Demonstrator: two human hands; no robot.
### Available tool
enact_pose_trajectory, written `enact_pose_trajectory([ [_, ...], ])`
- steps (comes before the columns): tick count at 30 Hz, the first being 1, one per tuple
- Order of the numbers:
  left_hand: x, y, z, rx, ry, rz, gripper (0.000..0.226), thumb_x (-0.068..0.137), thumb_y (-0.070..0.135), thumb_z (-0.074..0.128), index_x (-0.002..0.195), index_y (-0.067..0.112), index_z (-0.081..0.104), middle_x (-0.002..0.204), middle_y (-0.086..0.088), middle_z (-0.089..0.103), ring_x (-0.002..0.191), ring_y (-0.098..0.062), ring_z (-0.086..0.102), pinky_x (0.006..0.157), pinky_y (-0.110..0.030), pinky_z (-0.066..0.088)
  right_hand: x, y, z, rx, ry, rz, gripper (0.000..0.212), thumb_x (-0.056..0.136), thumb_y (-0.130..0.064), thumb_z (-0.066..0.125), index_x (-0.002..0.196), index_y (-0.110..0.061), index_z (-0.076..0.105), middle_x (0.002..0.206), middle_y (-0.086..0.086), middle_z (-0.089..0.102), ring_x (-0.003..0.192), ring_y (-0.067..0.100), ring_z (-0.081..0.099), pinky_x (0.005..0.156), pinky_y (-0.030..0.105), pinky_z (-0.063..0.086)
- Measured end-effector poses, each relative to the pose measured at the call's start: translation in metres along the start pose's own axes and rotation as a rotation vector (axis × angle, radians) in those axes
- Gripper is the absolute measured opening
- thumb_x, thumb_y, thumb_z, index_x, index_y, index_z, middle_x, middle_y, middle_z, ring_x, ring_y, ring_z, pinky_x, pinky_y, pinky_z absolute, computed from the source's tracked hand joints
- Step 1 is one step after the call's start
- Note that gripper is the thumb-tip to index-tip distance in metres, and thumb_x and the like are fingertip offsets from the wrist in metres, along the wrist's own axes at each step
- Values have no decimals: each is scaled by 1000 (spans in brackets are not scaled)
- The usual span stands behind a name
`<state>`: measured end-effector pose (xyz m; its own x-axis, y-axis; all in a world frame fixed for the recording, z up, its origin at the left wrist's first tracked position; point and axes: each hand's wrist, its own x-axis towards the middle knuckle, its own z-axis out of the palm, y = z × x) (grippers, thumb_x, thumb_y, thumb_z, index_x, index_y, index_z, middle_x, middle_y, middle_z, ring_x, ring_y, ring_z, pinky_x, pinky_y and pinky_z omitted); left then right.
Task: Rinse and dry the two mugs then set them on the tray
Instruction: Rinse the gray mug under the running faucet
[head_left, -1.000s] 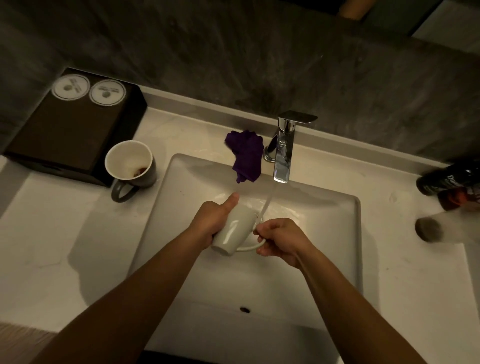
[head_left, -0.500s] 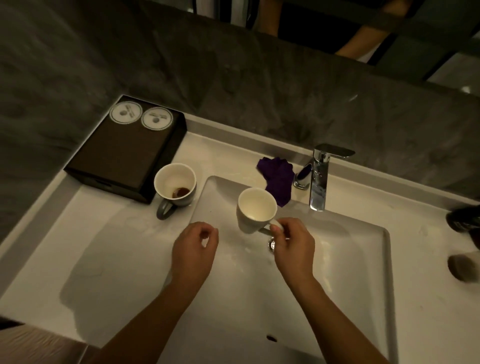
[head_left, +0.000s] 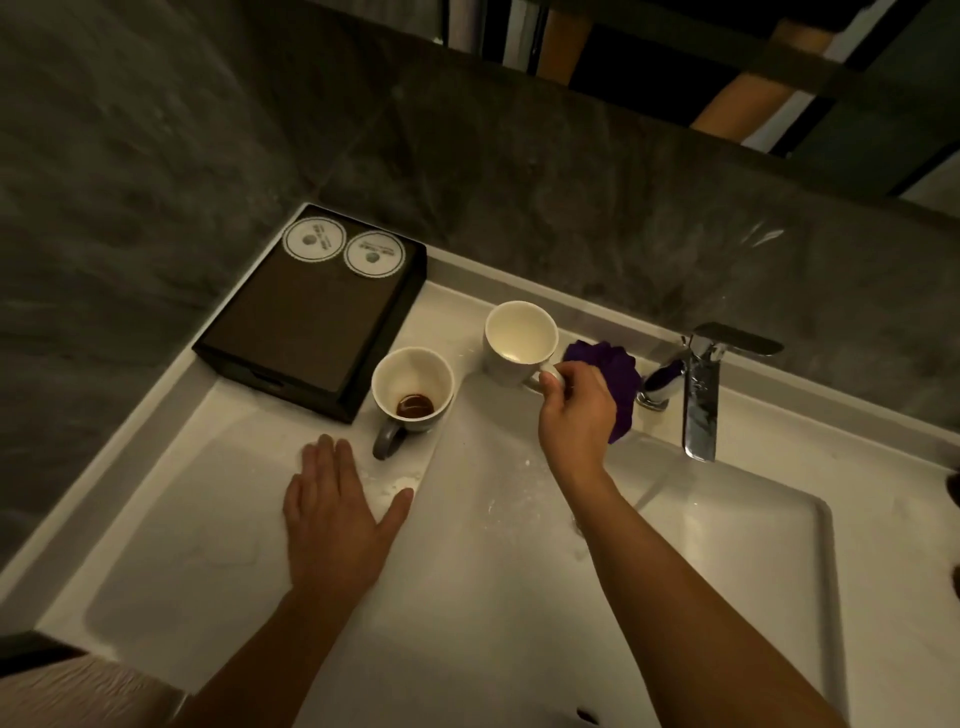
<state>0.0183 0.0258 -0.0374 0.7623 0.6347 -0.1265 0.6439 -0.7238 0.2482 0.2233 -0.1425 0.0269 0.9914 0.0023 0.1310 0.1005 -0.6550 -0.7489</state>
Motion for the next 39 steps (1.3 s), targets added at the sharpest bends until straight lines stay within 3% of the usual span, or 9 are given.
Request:
enact_pose_trajectory([
  [8,2,-1,2,29,-40,8,104,90,81,11,166,9,3,176,-13,1,162,-27,-1,131,-49,7,1,-4,9,7,-27,9,18,98,-26,66,106,-11,72,100,1,69,86,12,61,80,31,55],
  [14,2,0,2,63,-37,18,100,95,78,11,166,8,3,175,-14,2,162,-27,-1,131,-49,6,-21,-8,-1,-10,-15,75,46,96,-40,66,134,-14,58,125,2,61,94,13,63,83,33,55],
  [17,2,0,2,77,-46,17,98,95,76,10,165,8,2,175,-14,2,162,-28,-1,130,-49,5,-65,-28,0,-1,13,-84,33,96,-32,69,120,-12,60,106,0,58,87,16,58,74,34,52],
  [22,1,-2,1,101,-76,18,102,93,78,3,165,7,-2,175,-16,-2,162,-30,-4,130,-51,4,-123,-74,29,69,-257,-50,30,91,-46,70,104,-20,65,95,-6,62,82,7,58,70,20,47],
  [26,0,-3,0,192,-130,70,108,93,69,43,164,6,-9,174,-20,-7,161,-35,-8,130,-55,6,-133,-89,55,24,-317,50,35,86,-58,71,98,-27,61,91,-12,61,78,6,58,69,12,45],
  [28,0,-2,-2,205,-131,76,108,94,64,48,164,6,-11,174,-20,-8,161,-36,-8,130,-55,6,-134,-90,60,-2,-306,51,33,86,-56,72,96,-28,59,90,-12,60,76,6,57,67,12,44],
  [31,-1,0,-6,187,-119,69,100,98,63,37,164,5,-9,174,-19,-8,161,-35,-8,130,-53,6,-134,-87,60,-18,-271,33,25,91,-47,71,99,-25,62,93,-8,63,79,8,60,71,18,49],
  [35,-1,0,-6,72,-78,34,100,91,73,-12,165,8,-3,175,-16,-1,162,-31,-3,131,-50,3,-131,-73,50,-37,-236,3,17,98,-35,64,105,-20,67,99,-4,66,80,7,59,73,20,51],
  [39,1,-1,-6,5,-98,18,90,98,70,3,166,10,0,176,-12,-1,162,-27,-4,131,-48,3,-121,-52,36,-46,-173,-98,14,101,-25,60,107,-15,67,99,2,66,82,14,61,71,24,46],
])
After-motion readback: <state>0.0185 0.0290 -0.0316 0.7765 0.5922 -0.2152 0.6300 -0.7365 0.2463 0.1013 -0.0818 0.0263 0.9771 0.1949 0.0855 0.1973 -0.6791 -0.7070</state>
